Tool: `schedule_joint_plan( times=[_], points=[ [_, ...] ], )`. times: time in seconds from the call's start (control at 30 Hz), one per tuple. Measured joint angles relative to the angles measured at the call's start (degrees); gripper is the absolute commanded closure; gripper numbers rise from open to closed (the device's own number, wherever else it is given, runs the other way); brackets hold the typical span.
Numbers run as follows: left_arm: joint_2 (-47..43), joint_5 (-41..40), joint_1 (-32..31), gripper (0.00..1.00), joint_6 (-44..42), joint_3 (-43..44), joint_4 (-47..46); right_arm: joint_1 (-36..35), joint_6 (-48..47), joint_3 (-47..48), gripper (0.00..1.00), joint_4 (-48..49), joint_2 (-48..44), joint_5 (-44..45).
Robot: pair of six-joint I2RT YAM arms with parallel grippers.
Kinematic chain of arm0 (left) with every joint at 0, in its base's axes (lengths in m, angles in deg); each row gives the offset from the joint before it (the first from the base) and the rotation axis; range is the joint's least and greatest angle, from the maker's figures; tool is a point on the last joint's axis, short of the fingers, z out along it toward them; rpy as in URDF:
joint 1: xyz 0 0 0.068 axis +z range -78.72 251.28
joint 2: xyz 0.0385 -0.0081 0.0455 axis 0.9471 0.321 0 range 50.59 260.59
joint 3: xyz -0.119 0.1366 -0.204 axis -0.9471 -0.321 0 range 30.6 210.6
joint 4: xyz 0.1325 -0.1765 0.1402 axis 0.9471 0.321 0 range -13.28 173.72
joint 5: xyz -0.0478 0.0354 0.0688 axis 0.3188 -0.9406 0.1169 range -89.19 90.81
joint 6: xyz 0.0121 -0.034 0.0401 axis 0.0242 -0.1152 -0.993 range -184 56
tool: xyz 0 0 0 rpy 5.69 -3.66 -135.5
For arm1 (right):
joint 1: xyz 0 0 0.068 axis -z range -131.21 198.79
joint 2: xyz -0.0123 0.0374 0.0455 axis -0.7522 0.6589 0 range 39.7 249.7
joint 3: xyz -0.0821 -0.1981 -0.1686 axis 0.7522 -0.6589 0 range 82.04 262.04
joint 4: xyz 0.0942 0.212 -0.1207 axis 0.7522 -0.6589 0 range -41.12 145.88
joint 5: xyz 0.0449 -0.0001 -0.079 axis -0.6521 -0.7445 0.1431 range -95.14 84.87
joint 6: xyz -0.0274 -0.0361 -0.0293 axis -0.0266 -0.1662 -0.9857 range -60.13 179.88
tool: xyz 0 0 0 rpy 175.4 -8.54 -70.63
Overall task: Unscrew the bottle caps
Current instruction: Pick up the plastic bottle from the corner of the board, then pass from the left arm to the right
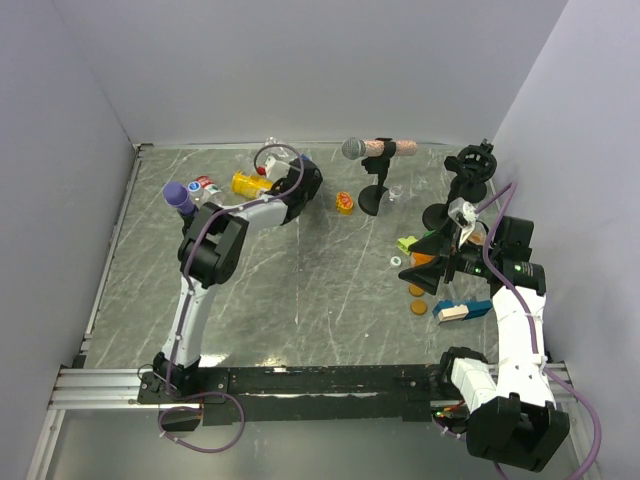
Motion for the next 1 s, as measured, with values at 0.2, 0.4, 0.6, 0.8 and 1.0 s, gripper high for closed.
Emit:
schedule_joint_plan(
  times=[0.2,0.4,0.6,0.8,1.0],
  points=[
    [-8.63,1.95,-0.04,0.86,-2.97,-6.1,-2.75,0.0,-0.35,0.0,0.01,-0.15,0.0,0.07],
    [-16.72,3.45,-0.04,0.86,-4.35,-12.92,-6.08,0.0,-0.68,0.0,0.01,-0.35,0.0,0.13],
    [-19.15,5.03,-0.04,0.87,-5.99,-15.91,-7.39,0.0,-0.72,0.0,0.01,-0.46,0.0,0.44],
    [-19.89,6.49,-0.02,0.87,-7.43,-17.22,-7.58,0.0,-0.92,0.0,0.01,-0.48,0.0,0.55],
    [-19.93,8.04,0.09,0.87,-7.87,-17.11,-7.54,0.0,-1.03,0.0,0.01,-0.48,0.0,0.57]
  ],
)
